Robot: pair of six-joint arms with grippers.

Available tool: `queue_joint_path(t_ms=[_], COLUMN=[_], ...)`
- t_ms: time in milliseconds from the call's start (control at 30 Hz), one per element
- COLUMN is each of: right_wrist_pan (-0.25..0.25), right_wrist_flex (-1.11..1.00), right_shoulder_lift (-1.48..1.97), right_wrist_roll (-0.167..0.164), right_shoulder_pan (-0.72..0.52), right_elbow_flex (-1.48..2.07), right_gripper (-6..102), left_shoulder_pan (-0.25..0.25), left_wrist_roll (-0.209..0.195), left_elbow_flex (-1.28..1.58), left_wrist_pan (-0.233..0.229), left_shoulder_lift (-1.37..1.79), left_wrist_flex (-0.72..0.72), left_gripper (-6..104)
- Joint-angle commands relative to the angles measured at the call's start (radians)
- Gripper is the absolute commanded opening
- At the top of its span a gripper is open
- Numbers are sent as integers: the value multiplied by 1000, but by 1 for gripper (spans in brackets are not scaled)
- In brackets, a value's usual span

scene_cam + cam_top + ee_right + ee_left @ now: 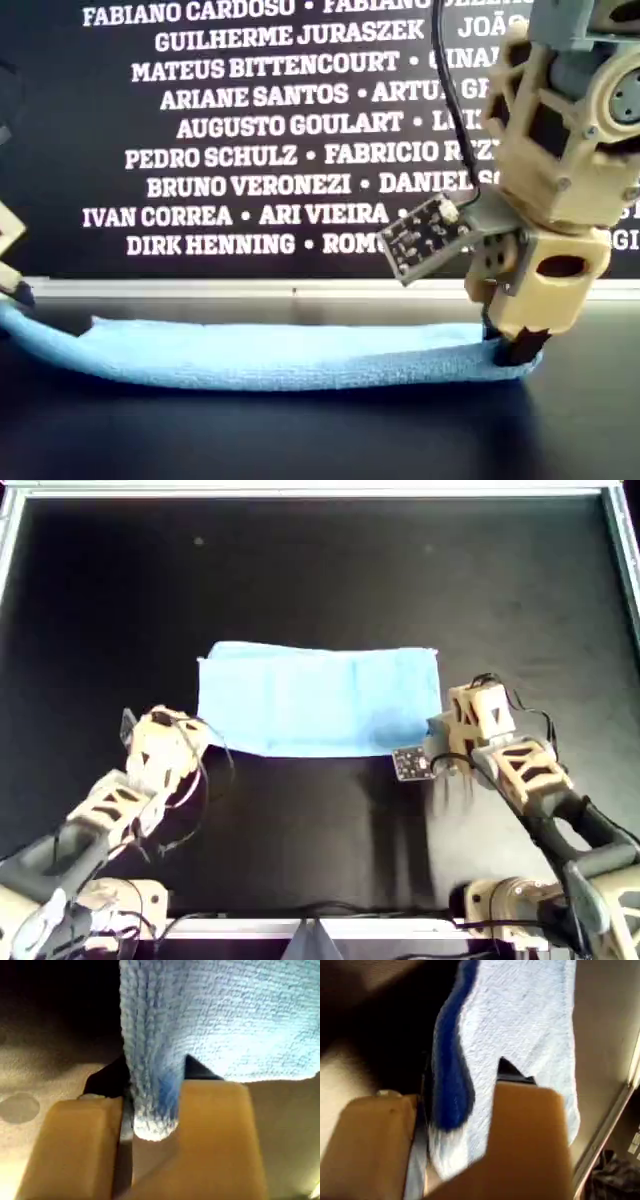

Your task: Fold a cloth

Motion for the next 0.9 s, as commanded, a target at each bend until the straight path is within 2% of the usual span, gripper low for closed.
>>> queue_joint_path(t_ms=[0, 267, 333, 400, 500, 600, 700, 867], right_wrist_pan=[3, 9, 9, 9, 9, 8, 8, 8], right_wrist_flex=[17, 18, 18, 18, 18, 17, 17, 17], right_shoulder_lift=[160, 650, 787, 928, 1131, 1304, 1407, 1390], right_wrist_roll=[-6, -8, -8, -8, -8, -8, -8, -8], right_shoulder_pan=[-6, -12, -20, -41, -81, -110, -118, -120], right_elbow_flex=[12, 232, 282, 328, 385, 434, 459, 474], right_gripper=[54, 54, 54, 54, 54, 54, 54, 55], left_shoulder_pan=[14, 17, 21, 46, 92, 91, 86, 84], left_wrist_roll=[5, 5, 5, 5, 6, 6, 6, 6], left_elbow_flex=[49, 278, 334, 376, 393, 371, 383, 403], left_wrist_pan=[-5, -6, -20, -67, -187, -291, -316, -313], left_shoulder_lift=[150, 615, 755, 888, 1069, 1123, 1118, 1118], left_wrist_flex=[-8, -8, -8, -8, -6, -6, -6, -6], left_gripper=[48, 48, 48, 48, 48, 48, 48, 48])
